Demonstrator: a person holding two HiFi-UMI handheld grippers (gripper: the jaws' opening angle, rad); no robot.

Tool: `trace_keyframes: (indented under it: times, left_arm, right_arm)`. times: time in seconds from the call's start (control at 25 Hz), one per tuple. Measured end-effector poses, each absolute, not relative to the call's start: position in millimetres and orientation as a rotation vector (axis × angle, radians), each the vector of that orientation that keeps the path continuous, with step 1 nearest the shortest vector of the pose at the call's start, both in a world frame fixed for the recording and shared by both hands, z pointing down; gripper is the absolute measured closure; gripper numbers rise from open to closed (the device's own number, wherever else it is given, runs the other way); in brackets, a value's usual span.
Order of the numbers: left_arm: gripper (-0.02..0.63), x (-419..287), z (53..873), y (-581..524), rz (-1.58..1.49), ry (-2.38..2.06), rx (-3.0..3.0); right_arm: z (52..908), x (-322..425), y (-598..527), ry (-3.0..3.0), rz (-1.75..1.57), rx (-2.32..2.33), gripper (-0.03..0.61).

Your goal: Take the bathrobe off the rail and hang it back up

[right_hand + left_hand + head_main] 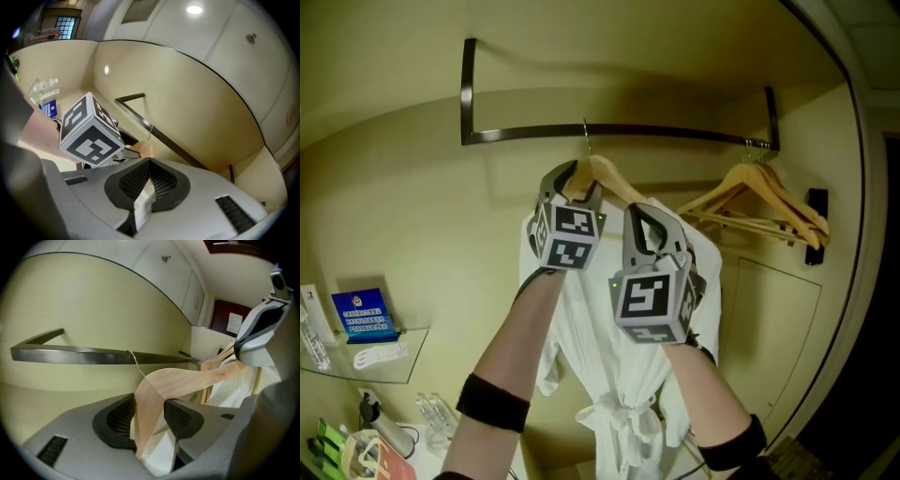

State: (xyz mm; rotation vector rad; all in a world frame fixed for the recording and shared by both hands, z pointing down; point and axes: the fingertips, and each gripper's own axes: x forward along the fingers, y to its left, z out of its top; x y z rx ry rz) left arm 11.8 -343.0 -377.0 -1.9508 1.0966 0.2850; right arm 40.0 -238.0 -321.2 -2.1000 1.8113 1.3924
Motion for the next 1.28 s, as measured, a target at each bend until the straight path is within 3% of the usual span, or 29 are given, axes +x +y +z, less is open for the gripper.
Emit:
trace_keyframes:
  times: [0.64,1.0,1.16,1.28]
  left_arm:
    - [0.413,-15.2,-354.6,-326.1,0.196,1.189,-1.722]
    - [0.416,-40.3,-258.2,-286.0,0.111,1.314,-1.772]
    - [0.494,-56.0,-191.4,-258.8,0.044,1.415,-1.827]
    - [0.588,-73.6,-121.4,-239.0,-0.007,1.523,-1.922]
  right_arm:
    - [-300.8,39.1,-236.8,1.906,1.290,-1.989,0.556]
    - [-229.3,56.1,-219.1,2.104,1.203,-1.868,0.555]
    - [-160.7,67.5,-207.3,2.264,1.092,-1.800,0.555]
    - [-95.5,83.2,-194.1,2.382,0.957,-1.764,0.555]
